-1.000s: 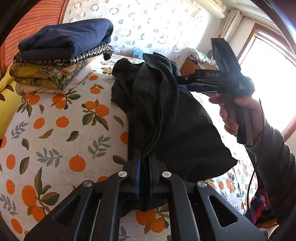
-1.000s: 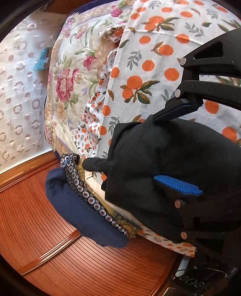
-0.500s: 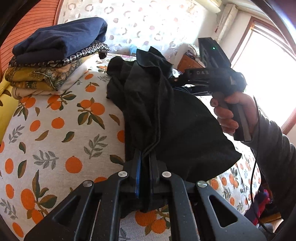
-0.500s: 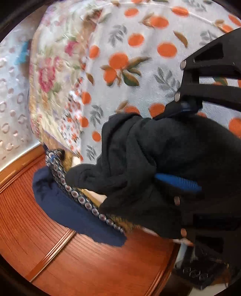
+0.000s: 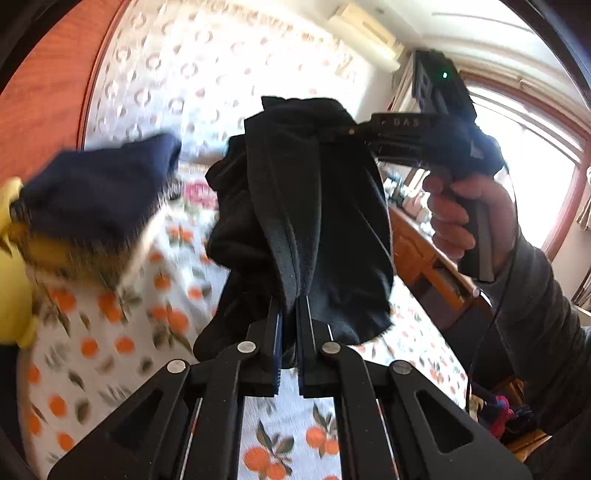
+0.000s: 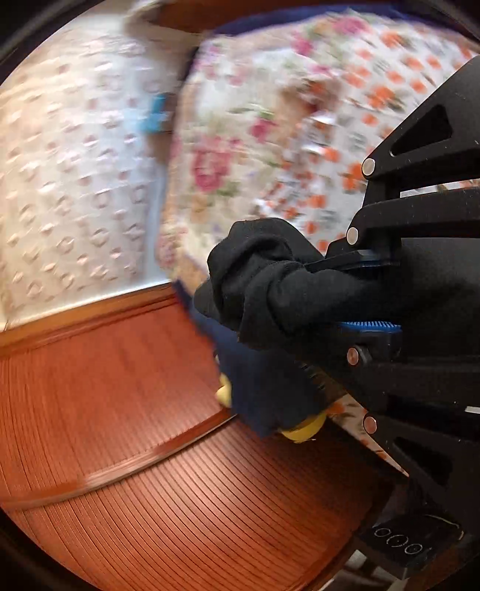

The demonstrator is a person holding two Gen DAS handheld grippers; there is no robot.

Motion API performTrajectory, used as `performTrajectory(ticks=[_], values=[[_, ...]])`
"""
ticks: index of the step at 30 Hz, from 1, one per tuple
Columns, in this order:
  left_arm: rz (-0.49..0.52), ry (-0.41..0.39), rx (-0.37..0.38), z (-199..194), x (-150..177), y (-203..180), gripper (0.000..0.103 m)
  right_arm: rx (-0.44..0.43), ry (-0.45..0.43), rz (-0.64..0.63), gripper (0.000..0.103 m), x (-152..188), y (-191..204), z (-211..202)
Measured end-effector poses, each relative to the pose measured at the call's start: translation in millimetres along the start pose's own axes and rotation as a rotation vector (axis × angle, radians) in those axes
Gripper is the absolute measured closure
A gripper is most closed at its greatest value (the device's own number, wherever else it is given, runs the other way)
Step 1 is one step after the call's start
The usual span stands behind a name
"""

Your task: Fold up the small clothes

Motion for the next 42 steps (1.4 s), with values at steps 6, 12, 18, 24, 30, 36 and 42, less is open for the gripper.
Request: performTrajectory(ticks=[6,12,18,24,30,36,42], values=[[0.005,-0.123,-0.014,-45,-49,15,0.096,0.013,-0.086,-0.149,0.083,-68,77,-36],[0.081,-0.259,-0.133,-123,-125,38,0.096,-0.070,-0.176,-0.213,0.083,-125,158,-52],[0.118,-0.276,-0.303,-164,-180,88,0.096,-0.214,-0.219,-0.132,0.083,-160,174,-13],[0.097,-0.120,-0.395,-94,-183,161,0.096,-0.218,-0.050,0.009,0.083,-111,90,120],[-0.017,0.101,-0.394,16,-130,234,0.096,-0.106,0.102,0.123,0.082,-54,7,214],[-0.024,0.101,-0.411,33,-138,246,0.096,-0.045,0.123,0.037,0.068,-73,12,238],[-0.019,0.065,-0.440,27,-129,231,0.096,0.093,-0.051,-0.048,0.061,-95,37,199]])
Point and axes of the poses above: each gripper's, at about its wrist camera, not at the fingertips, and z roughly the way its jaws point, y to its left, x to its underside, the point moved 7 cm from there along z, roughly the way its jaws point, and after that the axes turned 3 degrees about y, right-handed, at the moved point
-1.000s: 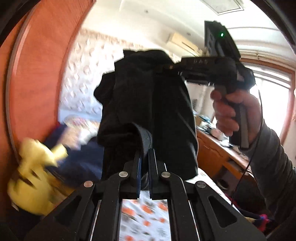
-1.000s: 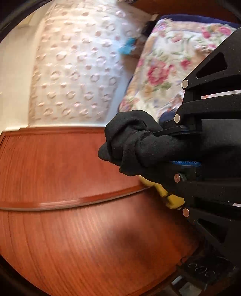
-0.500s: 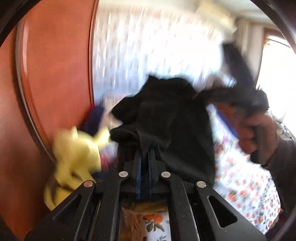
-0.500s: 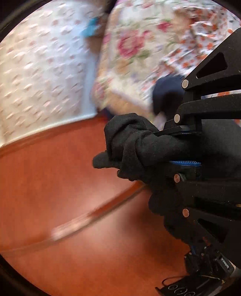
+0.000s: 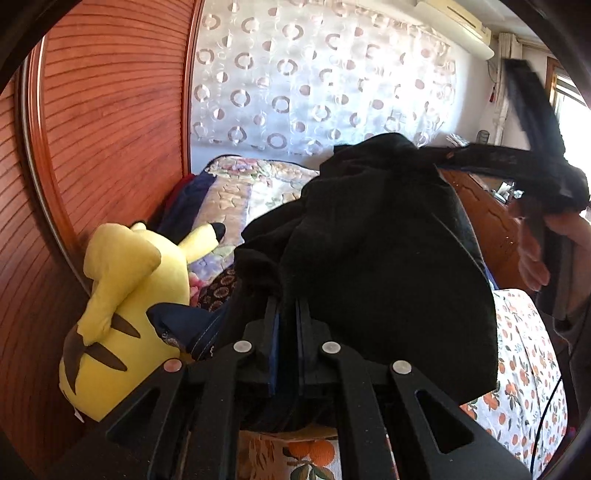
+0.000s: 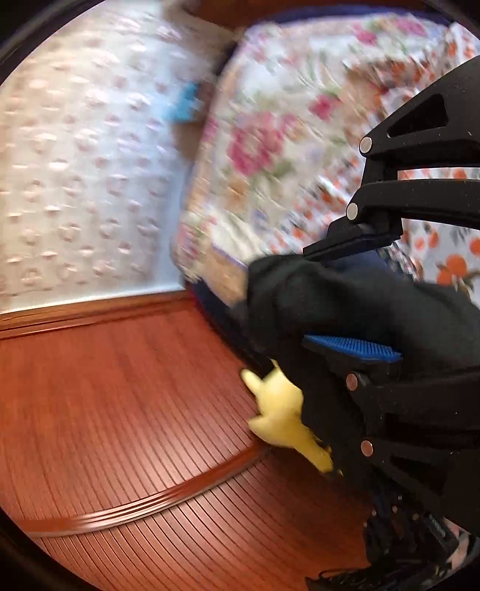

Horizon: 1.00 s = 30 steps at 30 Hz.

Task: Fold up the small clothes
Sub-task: 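Place the T-shirt on the clothes stack and open both grippers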

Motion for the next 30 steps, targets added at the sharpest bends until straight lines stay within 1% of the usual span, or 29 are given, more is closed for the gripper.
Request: performTrajectory(ticks=[2,3,6,8,9,10,11,12,13,15,16,18,20,22,24,27,30], values=[[0.018,-0.023,-0.018,-6,-2,-4,0.096,-0.034,-0.067,-0.027,0.061,4,11,-17],[0.024,-0.031,-0.024,-8,-3,-5,0.096,-0.050,-0.073,-0.051,0.061,8,19,-20],[0.031,-0.042,-0.041,-12,-6,-8,0.096,-0.123,-0.021,-0.080,0.061,28,38,-12],[0.031,-0.057,-0.052,-19,-8,-10,0.094,-0.112,0.019,-0.074,0.061,41,39,8],[0.032,-0.065,-0.058,-22,-8,-11,0.090,-0.105,0.035,-0.070,0.061,48,38,17],[0.033,-0.074,-0.061,-26,-9,-12,0.080,-0.096,0.046,-0.072,0.061,52,37,21],[0.034,-0.079,-0.060,-29,-8,-14,0.075,-0.091,0.048,-0.071,0.061,53,35,26],[0.034,-0.084,-0.058,-34,-8,-17,0.066,-0.091,0.043,-0.068,0.061,51,33,26],[0.036,-0.088,-0.057,-38,-8,-20,0.059,-0.093,0.033,-0.059,0.061,53,31,24],[0.048,-0.098,-0.063,-45,-7,-25,0.057,-0.108,0.013,-0.030,0.061,45,31,15],[0.059,-0.102,-0.066,-49,-6,-29,0.057,-0.113,0.001,-0.025,0.061,45,33,4],[0.076,-0.111,-0.068,-57,-5,-37,0.056,-0.093,-0.034,-0.040,0.061,53,32,-22],[0.087,-0.130,-0.055,-68,-2,-50,0.053,-0.071,-0.067,-0.056,0.061,64,33,-47],[0.097,-0.148,-0.041,-76,1,-63,0.036,-0.056,-0.086,-0.057,0.061,80,34,-70],[0.117,-0.168,-0.025,-86,4,-80,0.026,-0.044,-0.101,-0.040,0.061,97,31,-95],[0.148,-0.190,-0.012,-101,10,-108,0.023,-0.024,-0.126,-0.016,0.061,120,33,-138],[0.171,-0.224,0.006,-117,15,-134,0.022,0.001,-0.149,0.004,0.061,139,30,-173]])
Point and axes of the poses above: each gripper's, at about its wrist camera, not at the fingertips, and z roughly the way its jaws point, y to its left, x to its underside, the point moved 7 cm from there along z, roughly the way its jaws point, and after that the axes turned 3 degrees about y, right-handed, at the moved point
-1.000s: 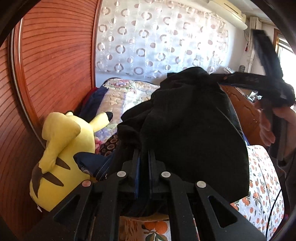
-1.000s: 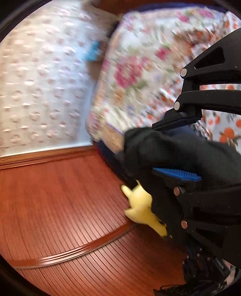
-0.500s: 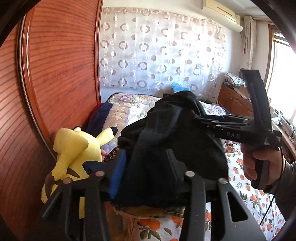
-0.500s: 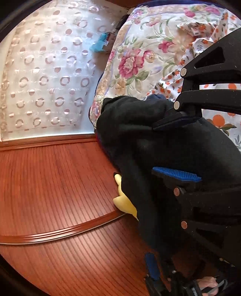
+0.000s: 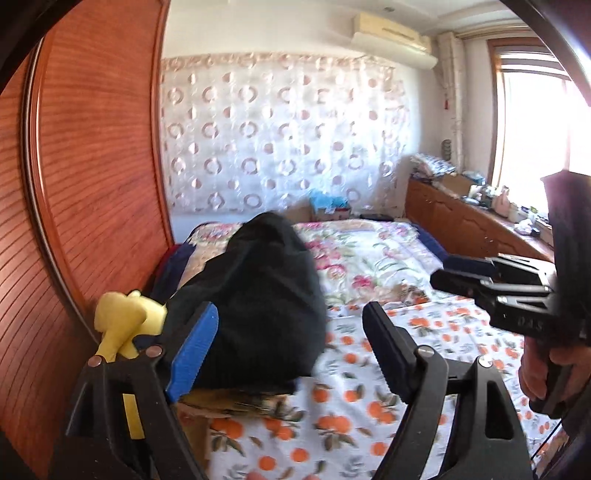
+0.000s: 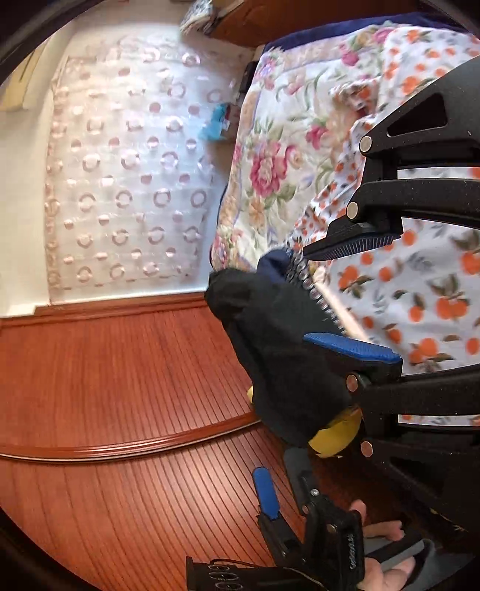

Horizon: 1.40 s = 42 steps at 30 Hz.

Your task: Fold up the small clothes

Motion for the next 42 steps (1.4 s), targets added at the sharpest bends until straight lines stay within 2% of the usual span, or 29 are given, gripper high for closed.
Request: performTrajectory(ticks=[4,5,9,11,16,25,29,33,42], values=[[0.005,-0.029,0.032,-18,0,-33,0.022,0.040,-0.030,0.025,0.061,20,-1,-52],[0.004,-0.032,0.039,-22,0,-40,0.022,0.050,-0.037,0.026,0.061,24,9,-73],[0.013,-0.040,0.054,-36,4,-71,0.022,0.094,-0.058,0.043,0.061,42,11,-111],[0.018,-0.046,0.063,-43,5,-85,0.022,0.119,-0.067,0.056,0.055,51,14,-129],[0.009,-0.046,0.074,-56,9,-110,0.022,0.198,-0.081,0.089,0.050,71,19,-169],[0.022,-0.047,0.058,-76,21,-146,0.022,0.292,-0.122,0.132,0.049,95,44,-218],[0.040,-0.044,0.077,-86,29,-162,0.022,0.311,-0.133,0.164,0.048,108,60,-235],[0.055,-0.051,0.094,-96,33,-174,0.022,0.344,-0.139,0.177,0.048,117,69,-242],[0.065,-0.068,0.051,-103,35,-183,0.022,0.362,-0.140,0.199,0.048,133,90,-248]])
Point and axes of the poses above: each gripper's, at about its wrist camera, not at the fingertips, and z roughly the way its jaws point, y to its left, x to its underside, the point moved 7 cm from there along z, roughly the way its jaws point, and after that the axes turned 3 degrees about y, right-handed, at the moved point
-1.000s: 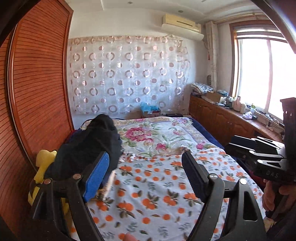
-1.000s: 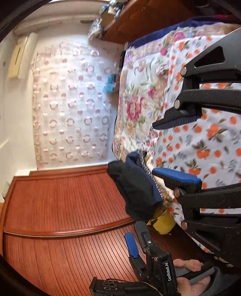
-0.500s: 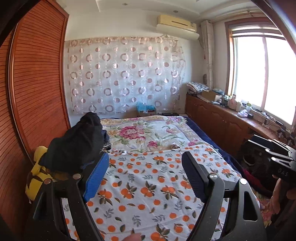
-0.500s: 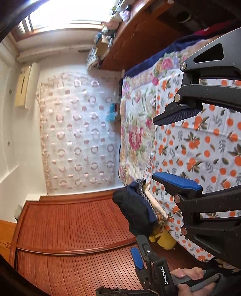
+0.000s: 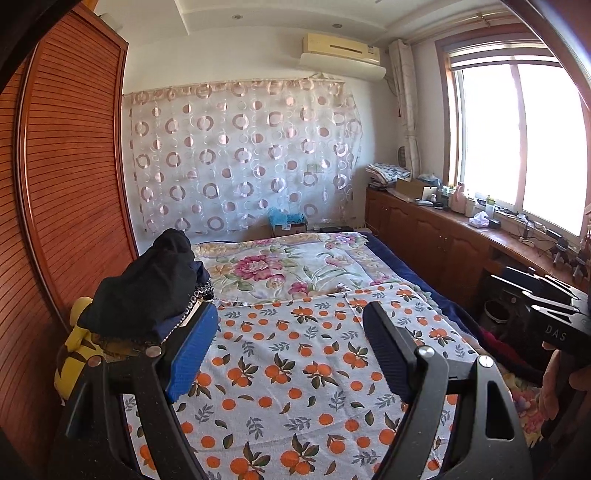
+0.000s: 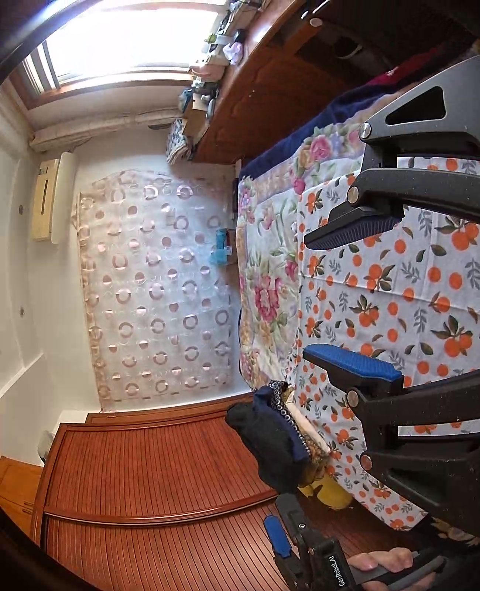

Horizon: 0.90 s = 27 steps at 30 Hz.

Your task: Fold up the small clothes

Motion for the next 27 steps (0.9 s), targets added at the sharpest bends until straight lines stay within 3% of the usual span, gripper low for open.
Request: performTrajectory(ticks=[27], values=[[-0.021,0.011,-0.018,4,12,1,0.022,-0.014,-0.016,0.007,0.048,-3,-24,0]])
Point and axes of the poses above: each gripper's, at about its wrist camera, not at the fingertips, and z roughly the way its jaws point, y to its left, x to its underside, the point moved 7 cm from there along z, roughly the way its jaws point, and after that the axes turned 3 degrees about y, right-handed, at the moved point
